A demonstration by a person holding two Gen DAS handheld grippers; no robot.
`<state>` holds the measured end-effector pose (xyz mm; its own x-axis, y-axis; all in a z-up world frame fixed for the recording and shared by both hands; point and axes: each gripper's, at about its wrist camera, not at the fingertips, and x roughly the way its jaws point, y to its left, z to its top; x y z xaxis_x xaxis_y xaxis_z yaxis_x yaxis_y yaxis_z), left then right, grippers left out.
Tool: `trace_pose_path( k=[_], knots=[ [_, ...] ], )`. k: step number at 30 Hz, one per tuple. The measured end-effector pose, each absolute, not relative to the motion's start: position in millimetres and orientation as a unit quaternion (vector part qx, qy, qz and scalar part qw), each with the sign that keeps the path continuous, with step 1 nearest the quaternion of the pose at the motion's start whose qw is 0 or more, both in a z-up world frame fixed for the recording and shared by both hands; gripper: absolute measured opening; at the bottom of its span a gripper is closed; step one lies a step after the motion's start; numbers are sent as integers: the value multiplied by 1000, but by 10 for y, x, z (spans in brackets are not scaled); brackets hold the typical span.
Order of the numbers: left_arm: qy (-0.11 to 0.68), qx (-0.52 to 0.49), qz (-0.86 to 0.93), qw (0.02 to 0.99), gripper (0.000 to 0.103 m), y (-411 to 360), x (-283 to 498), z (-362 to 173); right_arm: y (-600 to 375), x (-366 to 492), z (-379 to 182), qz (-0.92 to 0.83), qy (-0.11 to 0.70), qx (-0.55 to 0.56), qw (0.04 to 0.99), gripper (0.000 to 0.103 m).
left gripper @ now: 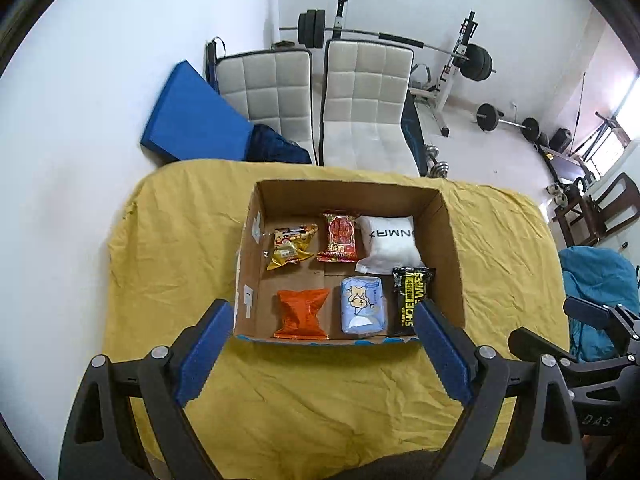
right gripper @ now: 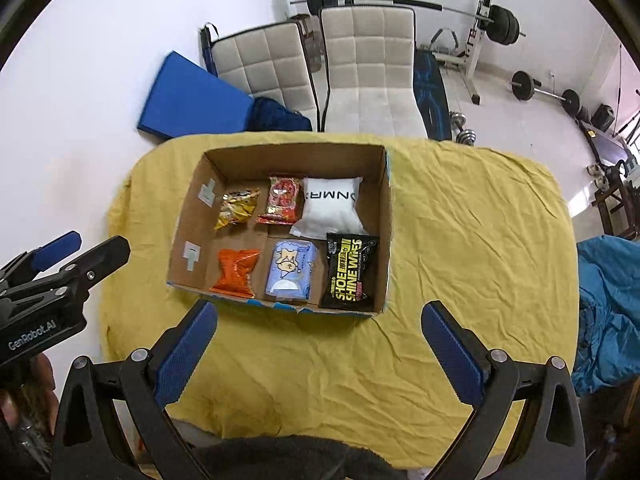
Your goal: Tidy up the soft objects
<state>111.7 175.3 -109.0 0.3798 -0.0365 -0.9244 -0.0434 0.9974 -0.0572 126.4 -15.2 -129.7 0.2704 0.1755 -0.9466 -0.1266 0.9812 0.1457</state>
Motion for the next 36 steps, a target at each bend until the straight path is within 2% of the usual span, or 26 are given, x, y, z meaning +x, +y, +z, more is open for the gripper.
trace_pose_path(
  k=[6, 14, 36],
  knots=[
    [546, -28, 5, 837, 92, 1709, 981, -796, -181, 1066, -859, 95, 566, 22, 819, 103],
    [535, -30, 1, 844, 92, 1634, 810, -570, -237, 980, -571, 90, 545, 27, 833, 103],
    [517, -28, -2, 855, 92, 1580, 685, -406, -317, 853, -495, 58, 538, 25, 840, 103]
  ],
)
